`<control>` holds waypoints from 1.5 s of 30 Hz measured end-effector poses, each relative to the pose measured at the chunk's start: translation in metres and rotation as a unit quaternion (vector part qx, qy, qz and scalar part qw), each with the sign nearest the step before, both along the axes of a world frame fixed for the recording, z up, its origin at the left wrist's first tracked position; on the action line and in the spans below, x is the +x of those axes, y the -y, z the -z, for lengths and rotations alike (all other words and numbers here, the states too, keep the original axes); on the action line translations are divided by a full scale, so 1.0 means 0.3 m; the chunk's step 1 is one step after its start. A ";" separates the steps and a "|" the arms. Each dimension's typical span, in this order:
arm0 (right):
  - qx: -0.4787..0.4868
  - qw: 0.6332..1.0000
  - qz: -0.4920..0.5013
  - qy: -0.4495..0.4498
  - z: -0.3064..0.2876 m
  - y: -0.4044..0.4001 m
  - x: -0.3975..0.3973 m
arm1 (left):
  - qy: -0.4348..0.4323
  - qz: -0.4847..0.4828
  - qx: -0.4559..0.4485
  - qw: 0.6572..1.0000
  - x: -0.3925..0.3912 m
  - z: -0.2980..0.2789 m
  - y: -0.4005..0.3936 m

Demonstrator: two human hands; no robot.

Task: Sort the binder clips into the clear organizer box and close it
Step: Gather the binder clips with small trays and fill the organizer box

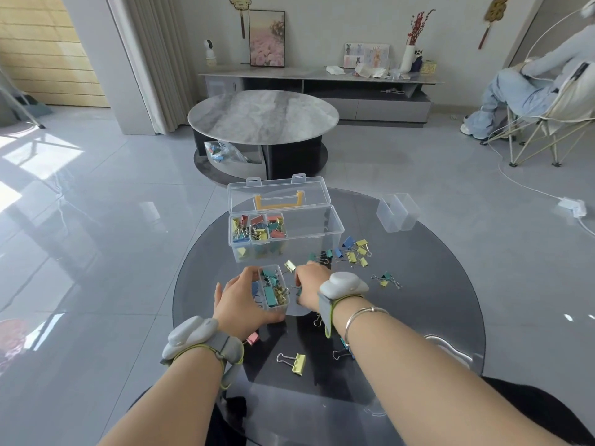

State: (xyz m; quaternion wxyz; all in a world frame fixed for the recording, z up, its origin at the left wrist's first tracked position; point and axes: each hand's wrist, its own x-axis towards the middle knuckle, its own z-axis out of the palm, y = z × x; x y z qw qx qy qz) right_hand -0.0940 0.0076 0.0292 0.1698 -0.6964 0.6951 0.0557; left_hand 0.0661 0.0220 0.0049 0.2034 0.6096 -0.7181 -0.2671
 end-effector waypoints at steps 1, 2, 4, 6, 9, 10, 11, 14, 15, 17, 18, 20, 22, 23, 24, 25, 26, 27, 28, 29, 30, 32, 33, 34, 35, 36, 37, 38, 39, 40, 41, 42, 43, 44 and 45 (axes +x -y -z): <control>-0.002 1.000 0.009 0.004 0.010 -0.002 0.002 | 0.002 0.001 -0.005 1.000 0.000 0.001 0.000; -0.003 1.000 0.019 0.011 0.019 -0.004 0.003 | 0.006 0.002 -0.007 1.000 0.002 0.001 0.000; -0.008 1.000 0.021 0.017 0.025 -0.009 0.003 | 0.013 0.003 -0.007 1.000 0.004 0.001 0.000; -0.034 0.998 0.030 0.050 0.017 -0.010 -0.002 | 0.011 0.003 -0.004 1.000 0.003 0.000 0.003; -0.117 0.971 0.080 0.191 -0.030 -0.004 -0.016 | 0.012 0.004 -0.001 1.000 0.003 0.001 0.008; -0.148 0.957 0.082 0.235 -0.052 -0.008 -0.019 | 0.014 0.005 -0.001 1.000 0.001 0.001 0.009; -0.159 0.949 0.068 0.264 -0.073 -0.015 -0.019 | 0.016 0.006 -0.001 1.000 0.001 0.001 0.009; -0.110 0.962 -0.017 0.251 -0.106 -0.049 -0.010 | 0.022 0.002 -0.002 1.000 -0.001 -0.002 0.009; -0.092 0.968 -0.033 0.229 -0.107 -0.061 -0.006 | 0.028 0.002 -0.002 1.000 -0.001 -0.002 0.009; -0.081 0.973 -0.048 0.209 -0.110 -0.070 -0.007 | 0.036 0.003 0.000 0.999 -0.001 0.000 0.013; -0.082 0.971 -0.050 0.218 -0.116 -0.072 -0.008 | 0.039 0.003 0.002 0.999 0.000 0.000 0.014; -0.080 0.966 -0.053 0.241 -0.128 -0.070 -0.009 | 0.042 0.004 0.007 0.999 0.006 0.001 0.017; -0.071 0.966 -0.056 0.242 -0.137 -0.069 -0.010 | 0.041 0.004 0.009 0.999 0.006 0.002 0.016; -0.062 0.967 -0.053 0.242 -0.139 -0.070 -0.010 | 0.041 0.004 0.008 0.999 0.004 0.000 0.014; -0.054 0.966 -0.044 0.247 -0.140 -0.069 -0.012 | 0.040 0.005 0.006 0.999 0.000 -0.003 0.013; -0.051 0.964 -0.031 0.257 -0.142 -0.068 -0.014 | 0.037 0.005 0.004 0.999 -0.005 -0.008 0.012; -0.059 0.962 -0.012 0.266 -0.145 -0.065 -0.016 | 0.032 0.005 0.002 0.999 -0.009 -0.014 0.010; -0.075 0.960 0.012 0.271 -0.149 -0.061 -0.017 | 0.027 0.006 -0.002 1.000 -0.014 -0.023 0.008; -0.090 0.959 0.037 0.268 -0.154 -0.052 -0.019 | 0.022 0.007 -0.008 1.000 -0.020 -0.034 0.009; -0.096 0.960 0.062 0.255 -0.162 -0.044 -0.022 | 0.020 0.010 -0.015 1.000 -0.026 -0.049 0.009; -0.085 0.965 0.084 0.232 -0.169 -0.038 -0.026 | 0.016 0.012 -0.027 0.999 -0.035 -0.064 0.010; -0.039 0.973 0.111 0.198 -0.195 -0.010 -0.027 | 0.009 0.017 -0.055 0.998 -0.044 -0.105 0.028; -0.015 0.971 0.120 0.205 -0.211 0.003 -0.030 | 0.007 0.021 -0.062 0.998 -0.051 -0.130 0.040; 0.006 0.967 0.124 0.223 -0.229 0.014 -0.030 | 0.004 0.024 -0.069 0.997 -0.056 -0.152 0.054; 0.026 0.959 0.129 0.250 -0.250 0.025 -0.030 | -0.002 0.026 -0.076 0.997 -0.061 -0.174 0.071; 0.043 0.948 0.137 0.284 -0.266 0.040 -0.032 | -0.009 0.027 -0.082 0.996 -0.067 -0.194 0.090; 0.050 0.933 0.148 0.324 -0.283 0.054 -0.034 | -0.020 0.027 -0.088 0.996 -0.073 -0.214 0.109; 0.048 0.914 0.167 0.366 -0.299 0.071 -0.039 | -0.030 0.029 -0.093 0.995 -0.085 -0.229 0.136; 0.039 0.897 0.186 0.400 -0.313 0.090 -0.044 | -0.036 0.030 -0.096 0.994 -0.097 -0.243 0.162; 0.030 0.886 0.197 0.419 -0.326 0.107 -0.050 | -0.036 0.031 -0.099 0.994 -0.111 -0.255 0.187; 0.020 0.884 0.201 0.421 -0.337 0.124 -0.059 | -0.031 0.032 -0.100 0.994 -0.130 -0.264 0.215; 0.009 0.885 0.204 0.419 -0.343 0.141 -0.070 | -0.026 0.033 -0.102 0.994 -0.148 -0.267 0.242; -0.004 0.888 0.208 0.410 -0.345 0.164 -0.085 | -0.026 0.033 -0.106 0.993 -0.165 -0.266 0.270; -0.018 0.893 0.211 0.397 -0.344 0.193 -0.101 | -0.028 0.037 -0.110 0.993 -0.183 -0.260 0.303; -0.031 0.902 0.212 0.376 -0.342 0.198 -0.117 | -0.030 0.045 -0.112 0.992 -0.200 -0.254 0.311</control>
